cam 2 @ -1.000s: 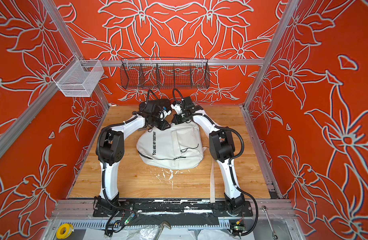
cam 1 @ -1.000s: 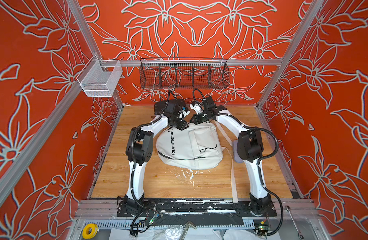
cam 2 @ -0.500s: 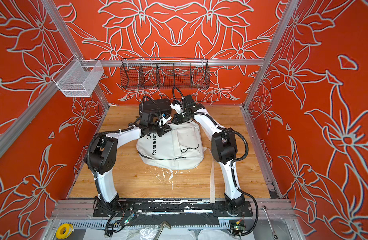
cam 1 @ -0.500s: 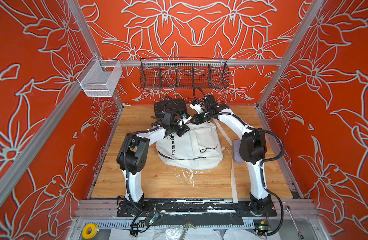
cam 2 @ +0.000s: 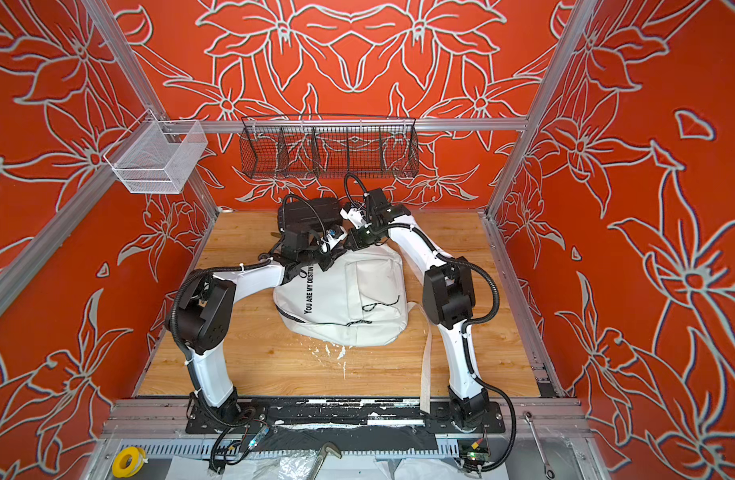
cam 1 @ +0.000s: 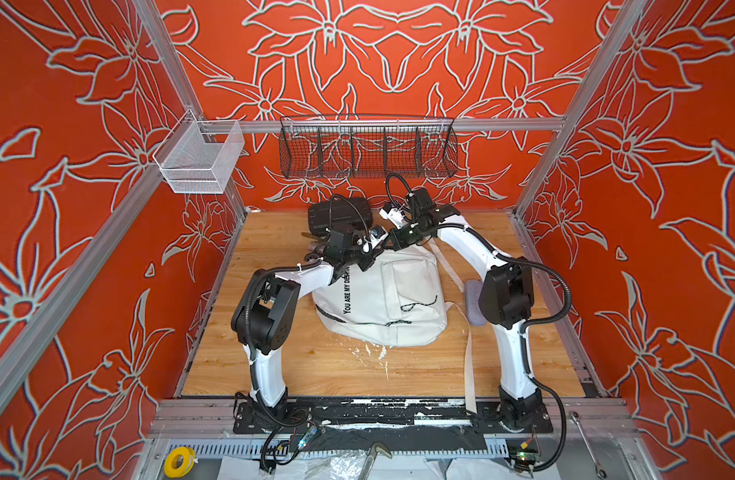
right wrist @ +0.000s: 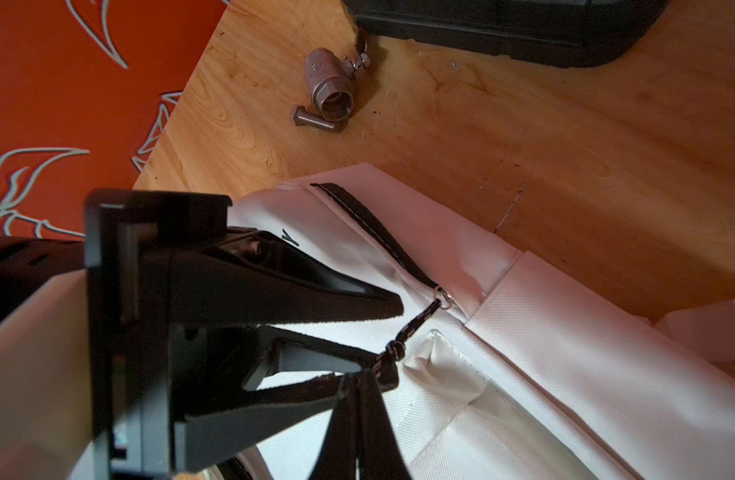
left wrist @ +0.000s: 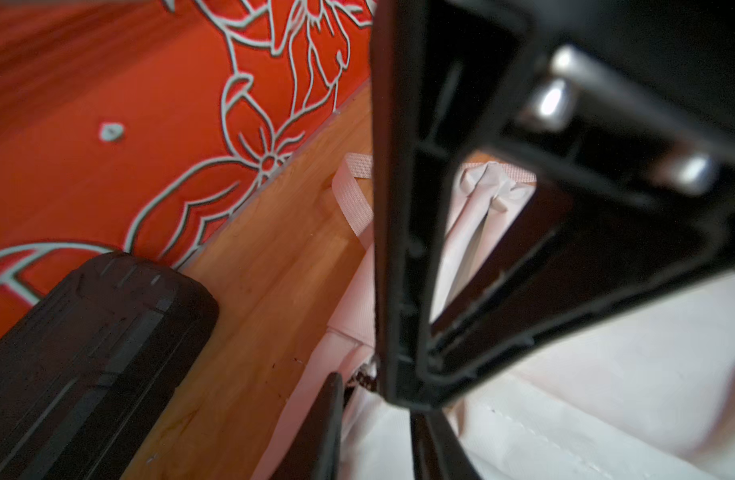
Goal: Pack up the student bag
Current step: 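Pull the zipper pulls apart along the bag top with both grippers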
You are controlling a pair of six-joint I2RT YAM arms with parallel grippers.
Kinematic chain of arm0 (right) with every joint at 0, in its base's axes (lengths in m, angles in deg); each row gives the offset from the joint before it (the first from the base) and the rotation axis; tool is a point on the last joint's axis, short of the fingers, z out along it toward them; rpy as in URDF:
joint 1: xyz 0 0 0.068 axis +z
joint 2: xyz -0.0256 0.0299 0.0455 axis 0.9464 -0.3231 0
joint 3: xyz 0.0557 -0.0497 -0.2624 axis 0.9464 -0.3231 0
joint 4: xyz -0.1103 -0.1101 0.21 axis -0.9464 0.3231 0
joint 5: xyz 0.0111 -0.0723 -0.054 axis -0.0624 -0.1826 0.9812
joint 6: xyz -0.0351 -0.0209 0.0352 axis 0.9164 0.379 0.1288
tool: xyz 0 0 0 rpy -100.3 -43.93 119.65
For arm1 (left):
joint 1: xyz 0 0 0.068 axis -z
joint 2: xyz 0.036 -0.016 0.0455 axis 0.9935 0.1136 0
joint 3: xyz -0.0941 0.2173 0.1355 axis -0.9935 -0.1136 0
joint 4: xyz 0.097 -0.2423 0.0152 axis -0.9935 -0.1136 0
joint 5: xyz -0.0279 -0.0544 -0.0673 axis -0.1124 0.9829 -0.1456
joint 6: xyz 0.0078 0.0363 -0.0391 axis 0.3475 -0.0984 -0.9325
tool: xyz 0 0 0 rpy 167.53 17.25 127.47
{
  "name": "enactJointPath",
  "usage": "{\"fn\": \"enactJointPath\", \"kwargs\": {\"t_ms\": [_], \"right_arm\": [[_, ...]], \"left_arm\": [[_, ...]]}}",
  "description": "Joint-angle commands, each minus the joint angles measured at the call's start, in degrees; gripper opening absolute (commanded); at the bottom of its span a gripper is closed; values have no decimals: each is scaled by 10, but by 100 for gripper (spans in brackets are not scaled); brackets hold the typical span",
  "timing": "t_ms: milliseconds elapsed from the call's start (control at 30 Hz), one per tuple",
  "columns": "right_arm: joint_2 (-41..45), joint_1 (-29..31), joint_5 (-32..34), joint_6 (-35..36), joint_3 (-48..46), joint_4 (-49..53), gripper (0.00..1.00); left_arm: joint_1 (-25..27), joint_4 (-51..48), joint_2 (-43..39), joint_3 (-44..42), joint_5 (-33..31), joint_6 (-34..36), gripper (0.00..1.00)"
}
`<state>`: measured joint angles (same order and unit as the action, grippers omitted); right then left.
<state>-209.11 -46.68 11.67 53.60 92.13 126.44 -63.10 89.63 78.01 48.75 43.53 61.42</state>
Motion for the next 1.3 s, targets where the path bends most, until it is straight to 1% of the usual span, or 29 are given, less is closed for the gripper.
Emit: {"fn": "enactJointPath", "kwargs": {"t_ms": [0,133,233,300,433,533,567,633,700,767,833,900,933,1033,1100,1167,1233,1267], "right_arm": [[25,4,-26,19,25,25,0],[28,4,-30,15,26,19,0],[25,4,-36,11,30,16,0],[23,4,-40,9,34,16,0],[18,4,-37,8,37,17,0],[20,3,-27,7,37,12,0],[22,2,-19,5,36,9,5],[31,-1,8,8,29,3,24],[49,-10,27,16,5,-17,33],[81,-23,34,24,-45,-61,42],[113,-39,29,33,-100,-111,46],[139,-51,18,56,-155,-151,49],[149,-54,14,81,-183,-166,51],[164,-55,-3,184,-237,-174,53],[181,-55,-10,230,-282,-205,54],[202,-55,-29,280,-339,-260,54],[215,-55,-42,326,-374,-301,57],[218,-55,-40,334,-385,-320,58]], "left_arm": [[5,42,20,17,3,3,29],[10,29,35,33,17,10,29],[11,24,41,37,21,12,28],[12,24,43,40,22,11,22],[12,25,44,44,21,9,0],[13,26,40,42,15,7,0],[13,25,38,41,13,6,0],[13,24,33,37,13,2,0],[13,22,25,30,15,-2,0],[12,14,14,26,16,-5,0],[12,1,3,27,19,-8,0],[12,-11,-8,28,26,-14,0],[12,-15,-13,29,30,-19,0],[12,-27,-30,34,36,-34,0],[13,-35,-42,36,38,-44,0],[13,-39,-56,36,43,-55,0],[13,-40,-67,36,55,-63,0],[13,-42,-73,37,60,-68,0]]}}
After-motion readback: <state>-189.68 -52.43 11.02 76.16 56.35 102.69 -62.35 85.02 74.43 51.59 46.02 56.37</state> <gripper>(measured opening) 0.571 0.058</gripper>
